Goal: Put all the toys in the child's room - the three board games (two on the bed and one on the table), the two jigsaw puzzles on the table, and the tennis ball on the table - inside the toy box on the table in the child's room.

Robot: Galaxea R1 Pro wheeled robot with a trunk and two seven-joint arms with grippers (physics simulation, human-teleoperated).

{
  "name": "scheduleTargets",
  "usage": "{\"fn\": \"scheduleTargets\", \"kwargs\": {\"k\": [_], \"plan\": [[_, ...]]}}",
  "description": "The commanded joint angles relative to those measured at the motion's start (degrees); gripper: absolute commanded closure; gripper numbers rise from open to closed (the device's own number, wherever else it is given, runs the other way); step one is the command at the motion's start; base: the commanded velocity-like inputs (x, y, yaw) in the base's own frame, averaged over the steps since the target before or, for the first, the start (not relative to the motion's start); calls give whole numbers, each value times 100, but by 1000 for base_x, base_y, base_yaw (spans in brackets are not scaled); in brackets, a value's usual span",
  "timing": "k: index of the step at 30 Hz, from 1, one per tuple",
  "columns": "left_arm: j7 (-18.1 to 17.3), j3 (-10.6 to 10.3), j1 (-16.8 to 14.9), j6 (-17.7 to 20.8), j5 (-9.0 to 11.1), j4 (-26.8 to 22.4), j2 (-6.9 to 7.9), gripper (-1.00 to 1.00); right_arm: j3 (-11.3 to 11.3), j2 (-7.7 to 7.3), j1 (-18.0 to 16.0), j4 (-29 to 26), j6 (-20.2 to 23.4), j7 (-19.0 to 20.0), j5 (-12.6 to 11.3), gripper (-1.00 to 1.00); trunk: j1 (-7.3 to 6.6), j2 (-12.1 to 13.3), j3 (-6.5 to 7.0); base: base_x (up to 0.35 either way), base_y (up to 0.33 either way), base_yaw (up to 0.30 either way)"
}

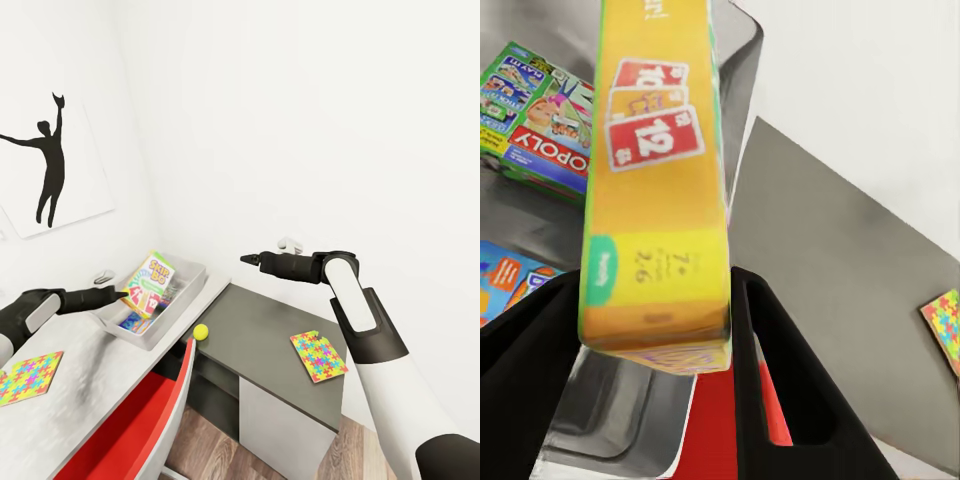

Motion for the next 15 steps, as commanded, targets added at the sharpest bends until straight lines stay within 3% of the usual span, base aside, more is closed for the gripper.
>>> {"fn": "scheduleTargets", "kwargs": {"k": [1, 15], "plan": [[-1, -26, -8, -20, 67, 42, 4, 100, 5, 1, -7, -5, 10, -58, -54, -100, 4, -14, -14, 0, 0, 0], [-14, -31, -3, -212, 58, 138, 4, 100, 5, -2, -7, -5, 10, -59, -55, -100, 4, -14, -14, 0, 0, 0]]}}
